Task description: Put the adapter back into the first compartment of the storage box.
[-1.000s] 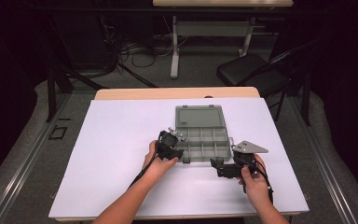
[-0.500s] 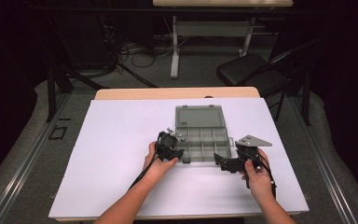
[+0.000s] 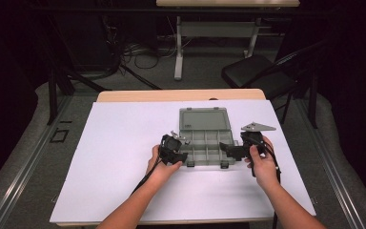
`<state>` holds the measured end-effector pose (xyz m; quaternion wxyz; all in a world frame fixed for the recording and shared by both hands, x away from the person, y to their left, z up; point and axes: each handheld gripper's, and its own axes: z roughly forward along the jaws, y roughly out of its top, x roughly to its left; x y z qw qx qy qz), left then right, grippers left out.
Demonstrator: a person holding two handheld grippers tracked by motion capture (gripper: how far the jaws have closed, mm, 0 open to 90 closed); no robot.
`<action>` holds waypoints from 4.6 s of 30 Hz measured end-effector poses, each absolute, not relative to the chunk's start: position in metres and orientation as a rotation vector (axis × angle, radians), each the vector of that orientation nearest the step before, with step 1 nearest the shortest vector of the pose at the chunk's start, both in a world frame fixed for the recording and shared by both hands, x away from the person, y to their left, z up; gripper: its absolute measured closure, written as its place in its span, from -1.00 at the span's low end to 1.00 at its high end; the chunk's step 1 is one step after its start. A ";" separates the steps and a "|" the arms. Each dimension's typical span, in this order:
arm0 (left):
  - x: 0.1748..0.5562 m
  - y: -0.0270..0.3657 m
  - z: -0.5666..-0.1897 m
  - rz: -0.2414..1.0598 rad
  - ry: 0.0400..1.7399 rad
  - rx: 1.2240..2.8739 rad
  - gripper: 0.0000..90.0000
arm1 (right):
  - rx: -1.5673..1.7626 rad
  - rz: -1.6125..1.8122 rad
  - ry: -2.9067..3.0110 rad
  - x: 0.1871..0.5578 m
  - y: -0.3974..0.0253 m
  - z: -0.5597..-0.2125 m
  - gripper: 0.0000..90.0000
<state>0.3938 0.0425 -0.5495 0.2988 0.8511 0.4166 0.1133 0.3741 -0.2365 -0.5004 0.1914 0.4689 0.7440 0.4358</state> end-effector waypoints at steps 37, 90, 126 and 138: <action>0.393 0.042 -0.550 0.301 1.111 2.253 0.25 | 1.486 1.025 2.119 0.479 -0.237 -0.490 -0.92; 0.393 0.042 -0.550 0.308 1.115 2.247 0.25 | 1.862 0.801 2.284 0.531 -0.218 -0.527 -0.68; 0.393 0.042 -0.550 0.308 1.112 2.248 0.25 | 1.932 0.846 2.250 0.532 -0.222 -0.536 -0.44; 0.393 0.042 -0.550 0.306 1.113 2.247 0.25 | 1.942 0.816 2.244 0.531 -0.224 -0.533 -0.35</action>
